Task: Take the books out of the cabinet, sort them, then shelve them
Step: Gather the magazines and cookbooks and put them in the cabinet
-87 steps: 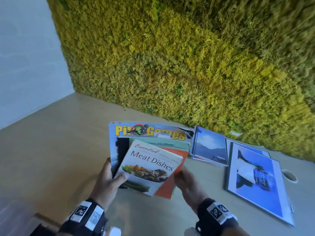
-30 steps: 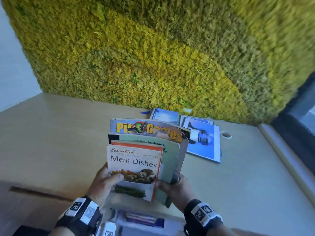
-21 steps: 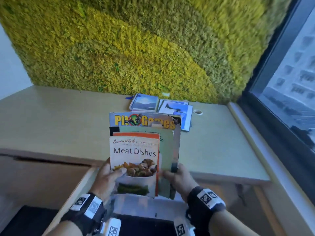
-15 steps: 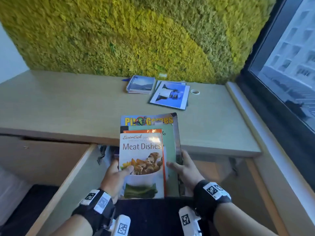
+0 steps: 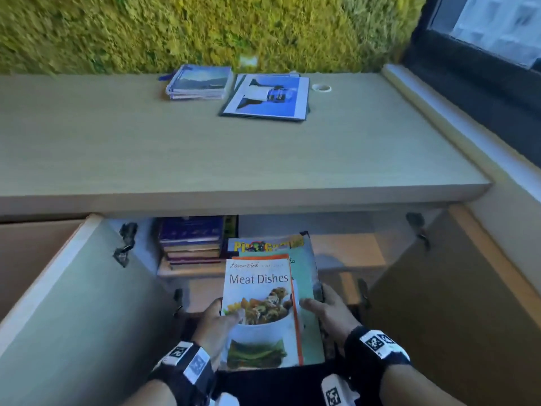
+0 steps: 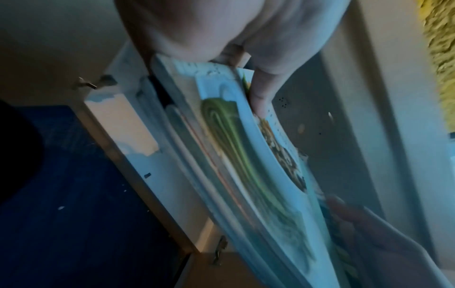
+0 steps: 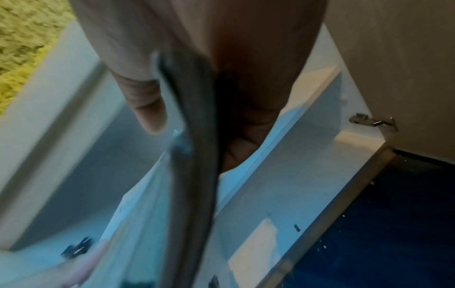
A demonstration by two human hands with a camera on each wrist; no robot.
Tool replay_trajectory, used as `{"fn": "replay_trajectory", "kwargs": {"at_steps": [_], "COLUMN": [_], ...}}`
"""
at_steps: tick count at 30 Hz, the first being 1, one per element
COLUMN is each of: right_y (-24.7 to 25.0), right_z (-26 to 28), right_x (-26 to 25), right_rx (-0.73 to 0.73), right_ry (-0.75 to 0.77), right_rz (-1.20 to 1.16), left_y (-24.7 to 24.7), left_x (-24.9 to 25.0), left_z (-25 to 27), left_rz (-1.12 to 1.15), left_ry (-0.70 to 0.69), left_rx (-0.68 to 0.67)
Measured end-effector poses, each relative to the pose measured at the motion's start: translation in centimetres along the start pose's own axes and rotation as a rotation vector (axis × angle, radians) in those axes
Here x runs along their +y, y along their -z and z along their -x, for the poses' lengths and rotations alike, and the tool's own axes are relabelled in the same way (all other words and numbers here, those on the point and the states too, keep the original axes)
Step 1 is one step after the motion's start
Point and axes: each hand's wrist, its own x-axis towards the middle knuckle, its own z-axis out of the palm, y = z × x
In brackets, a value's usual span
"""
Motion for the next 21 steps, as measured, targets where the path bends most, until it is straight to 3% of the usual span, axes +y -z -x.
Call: {"fn": "replay_trajectory", "kwargs": {"at_steps": [4,9,13,18,21], "right_y": [0.6,1.7,2.0,1.1,0.8], "right_z": [-8.2,-20.5,-26.5,-29.2,-30.8], "right_x": [1.3,1.8,1.7,0.6,0.9], "right_rx": [0.040,0.094,0.157,0.183,0.219], "right_ry": [0.116,0.223,0.279,0.286,0.214], "right_rz": [0.173,0.307,0.380,0.439,0.557], "left_y": [-2.4,-3.9,-4.5,-4.5,-4.6], "left_x": [-1.1,-0.6,1.1,1.1,1.5], "left_z": [-9.0,-21.3,-25.1,-29.5,-27.5], "left_rz": [-0.161,-0.432,-0.343,-0.397,-0.650], "left_ry": [-0.131,-0.389,-0.523,-0.451,-0.407], "left_rx": [-0.012,0.015,-0.076,-0.158,-0.156]}}
